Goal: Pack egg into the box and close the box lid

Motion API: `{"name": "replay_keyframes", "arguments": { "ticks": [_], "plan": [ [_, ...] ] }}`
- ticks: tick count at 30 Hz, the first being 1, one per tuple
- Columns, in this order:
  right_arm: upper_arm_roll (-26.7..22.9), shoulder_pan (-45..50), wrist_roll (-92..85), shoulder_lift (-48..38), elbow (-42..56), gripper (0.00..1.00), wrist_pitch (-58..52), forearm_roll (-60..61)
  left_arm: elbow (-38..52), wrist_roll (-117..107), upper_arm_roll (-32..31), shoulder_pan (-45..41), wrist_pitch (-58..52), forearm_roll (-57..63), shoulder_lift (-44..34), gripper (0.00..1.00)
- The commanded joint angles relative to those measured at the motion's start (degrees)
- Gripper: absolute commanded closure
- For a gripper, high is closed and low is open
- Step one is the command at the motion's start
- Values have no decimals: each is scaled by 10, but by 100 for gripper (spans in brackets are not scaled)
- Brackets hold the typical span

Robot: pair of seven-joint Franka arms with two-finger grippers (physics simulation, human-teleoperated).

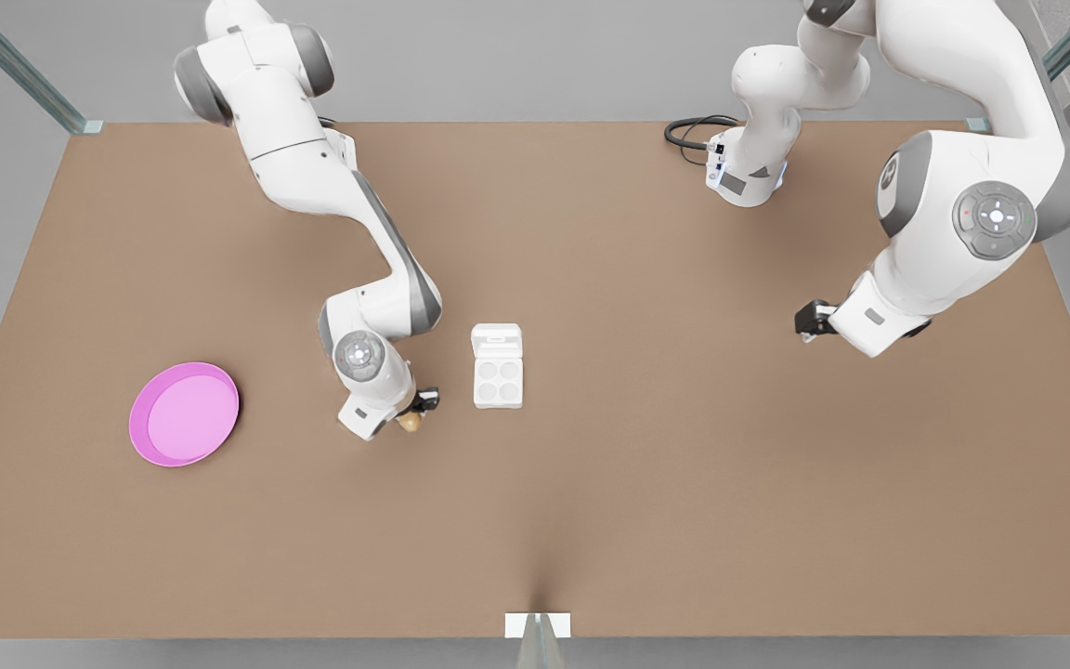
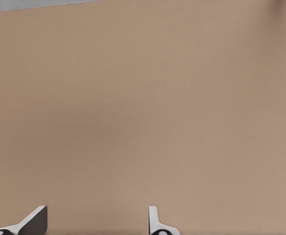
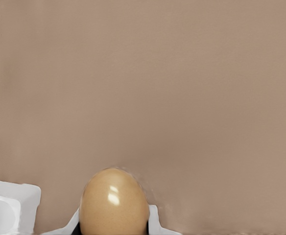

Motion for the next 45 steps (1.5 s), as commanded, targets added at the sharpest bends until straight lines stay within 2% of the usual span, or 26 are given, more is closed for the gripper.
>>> {"name": "replay_keyframes", "arguments": {
  "ticks": [1, 2, 3, 5, 15, 16, 17, 22, 25, 27, 28, 30, 33, 34, 35, 36, 37, 38, 40, 42, 44, 45],
  "plan": [
    [-43, 70, 208, -1, 2, 52, -45, 106, 0, -5, 0, -2, 0, 1, -1, 0],
    [-66, 106, 212, -1, 2, 52, -46, 129, 0, -5, 0, 0, 0, 1, -1, 0],
    [-68, 123, 229, -1, 4, 51, -46, 135, 0, -5, 0, 1, 0, 1, -1, 0],
    [-116, 190, 239, 4, 5, 51, -46, 170, -1, -5, 0, 0, 0, 2, 1, 0],
    [-118, 198, 239, 72, 22, 50, -35, 186, -1, -6, 0, -1, 1, 6, 5, 0],
    [-118, 198, 239, 74, 27, 46, -35, 187, -1, -6, 0, -1, 1, 8, 5, 0],
    [-118, 198, 238, 78, 27, 0, -35, 187, -1, -6, 0, -1, 1, 8, 5, 0],
    [-126, 199, 238, 65, 27, 0, -39, 182, -2, -7, 0, -1, 1, 8, 5, 0],
    [-123, 59, 179, -46, 3, 0, -91, 113, -2, -6, 0, -1, 1, 8, 5, 0],
    [-124, -63, 19, -138, -31, 0, -180, 18, 0, -38, -2, -10, 14, 1, 15, 0],
    [-125, -144, -69, -184, -29, 0, -238, -41, 0, -101, -6, -43, 29, -2, 16, 0],
    [-126, -170, -102, -184, 27, 0, -322, -125, 0, -152, -6, -86, 29, -32, 23, 0],
    [-126, -198, -103, -203, 112, 0, -389, -105, -17, -298, -5, -197, 67, -33, 47, 0],
    [-86, -248, -131, -225, 115, 0, -408, -91, -21, -340, -5, -226, 83, -33, 57, 0],
    [40, -361, -133, -250, 115, 0, -408, -97, -21, -384, -5, -258, 83, -33, 59, 0],
    [126, -441, -159, -262, 110, 0, -407, -107, -17, -403, -4, -298, 86, -32, 72, 0],
    [149, -455, -183, -262, 106, 0, -402, -137, -14, -456, -5, -343, 109, -33, 84, 0],
    [153, -445, -172, -254, 107, 0, -396, -152, -14, -500, -5, -382, 123, -32, 105, 0],
    [153, -448, -150, -221, 110, 0, -338, -142, -16, -536, -5, -410, 172, -38, 126, 0],
    [156, -443, -150, -226, 111, 0, -316, -114, -20, -555, -5, -428, 187, -33, 149, 0],
    [211, -444, -154, -228, 106, 0, -285, -104, -21, -577, -4, -442, 236, -28, 194, 0],
    [218, -443, -160, -225, 106, 0, -283, -104, -21, -591, -4, -448, 258, 0, 222, 0]
  ]
}}
